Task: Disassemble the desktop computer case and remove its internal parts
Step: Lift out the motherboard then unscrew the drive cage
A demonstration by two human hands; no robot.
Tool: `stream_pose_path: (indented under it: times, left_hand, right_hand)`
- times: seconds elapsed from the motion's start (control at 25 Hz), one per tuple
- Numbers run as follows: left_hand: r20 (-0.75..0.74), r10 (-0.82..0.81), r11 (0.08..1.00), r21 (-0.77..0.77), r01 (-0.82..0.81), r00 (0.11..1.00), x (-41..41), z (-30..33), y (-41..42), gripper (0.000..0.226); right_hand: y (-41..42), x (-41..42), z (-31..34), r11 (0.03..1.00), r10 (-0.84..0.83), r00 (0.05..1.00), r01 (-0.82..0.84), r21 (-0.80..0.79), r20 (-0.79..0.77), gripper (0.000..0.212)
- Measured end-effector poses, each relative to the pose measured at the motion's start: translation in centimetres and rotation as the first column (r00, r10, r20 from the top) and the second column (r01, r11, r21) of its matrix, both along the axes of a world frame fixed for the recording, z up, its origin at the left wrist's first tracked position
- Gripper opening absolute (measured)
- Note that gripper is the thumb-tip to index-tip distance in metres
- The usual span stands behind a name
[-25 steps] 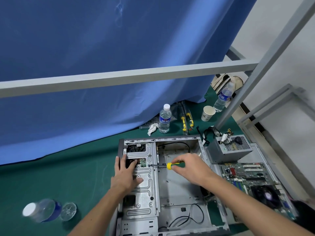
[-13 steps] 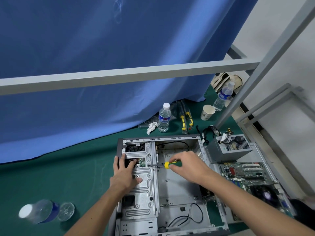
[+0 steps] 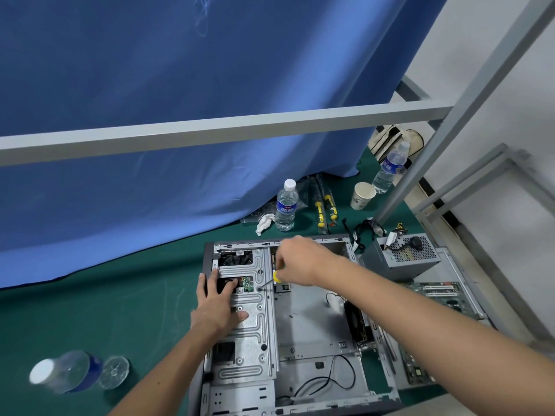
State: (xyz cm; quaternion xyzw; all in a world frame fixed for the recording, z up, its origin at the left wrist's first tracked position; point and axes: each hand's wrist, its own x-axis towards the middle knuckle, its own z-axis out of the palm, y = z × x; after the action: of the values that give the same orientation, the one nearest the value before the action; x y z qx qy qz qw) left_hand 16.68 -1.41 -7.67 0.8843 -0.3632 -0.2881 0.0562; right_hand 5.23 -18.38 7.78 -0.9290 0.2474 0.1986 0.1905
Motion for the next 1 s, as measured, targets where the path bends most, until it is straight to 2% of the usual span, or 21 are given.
stream_pose_path:
  times: [0.08,0.16,0.32,0.4,0.44,0.52,0.6,0.68,0.72,0.8,0.88,0.92,1.0]
  left_hand:
    - [0.004,-0.004,1.0,0.003,0.004,1.0,0.0,0.0,0.1,0.078]
    - [0.004,-0.007,1.0,0.0,0.007,1.0,0.0,-0.1,0.2,0.078]
    - [0.013,-0.009,1.0,-0.003,0.009,1.0,0.1,-0.3,0.2,0.077]
    - [0.01,-0.008,1.0,-0.002,0.008,1.0,0.1,-0.3,0.1,0.077]
    - [0.011,-0.009,1.0,0.0,0.009,1.0,0.2,-0.3,0.2,0.077]
    - [0.01,-0.016,1.0,0.007,0.016,1.0,0.2,-0.3,0.2,0.078]
    - [0.003,-0.012,1.0,0.005,0.012,1.0,0.2,-0.3,0.1,0.077]
    - [-0.005,-0.01,1.0,0.006,0.01,1.0,0.2,-0.2,0.2,0.077]
    - [-0.008,-0.013,1.0,0.009,0.013,1.0,0.2,-0.2,0.2,0.078]
    - [-0.009,-0.016,1.0,0.011,0.016,1.0,0.2,-0.2,0.1,0.078]
    - [-0.009,-0.013,1.0,0.015,0.014,1.0,0.1,-0.2,0.2,0.079]
    - [-0.008,-0.012,1.0,0.017,0.012,1.0,0.1,-0.1,0.2,0.078]
    - [-0.007,-0.011,1.0,0.014,0.012,1.0,0.1,-0.1,0.1,0.078]
  right_hand:
    - [0.8,2.5,1.4,0.993,0.112,0.991,-0.114,-0.029,-0.074,0.022]
    - [1.8,4.5,2.3,0.987,0.151,0.982,-0.156,-0.027,-0.115,0.022]
    - [2.3,5.7,1.6,0.996,-0.024,0.999,0.028,-0.085,0.046,0.007]
    - [2.5,5.4,0.9,0.966,0.0,0.998,0.017,-0.257,0.065,0.019]
    - [2.5,5.3,0.5,0.944,0.061,0.997,-0.04,-0.326,0.056,0.022]
    - [2.5,5.3,0.4,0.904,0.248,0.968,-0.219,-0.366,0.033,0.02]
    - [1.7,5.1,0.9,0.801,0.511,0.859,-0.469,-0.372,0.018,0.015]
    - [0.7,4.6,1.1,0.749,0.639,0.768,-0.604,-0.272,0.053,0.008]
    - [0.4,4.2,1.4,0.773,0.627,0.774,-0.606,-0.186,0.085,0.01]
    - [0.3,3.8,1.3,0.882,0.47,0.876,-0.466,-0.068,0.103,0.02]
    - [0.9,3.9,1.0,0.949,0.258,0.966,-0.25,-0.193,0.017,0.042]
    - [1.3,4.1,0.8,0.924,0.219,0.975,-0.217,-0.316,-0.03,0.047]
    - [2.2,4.6,0.7,0.836,0.325,0.944,-0.311,-0.452,-0.05,0.03]
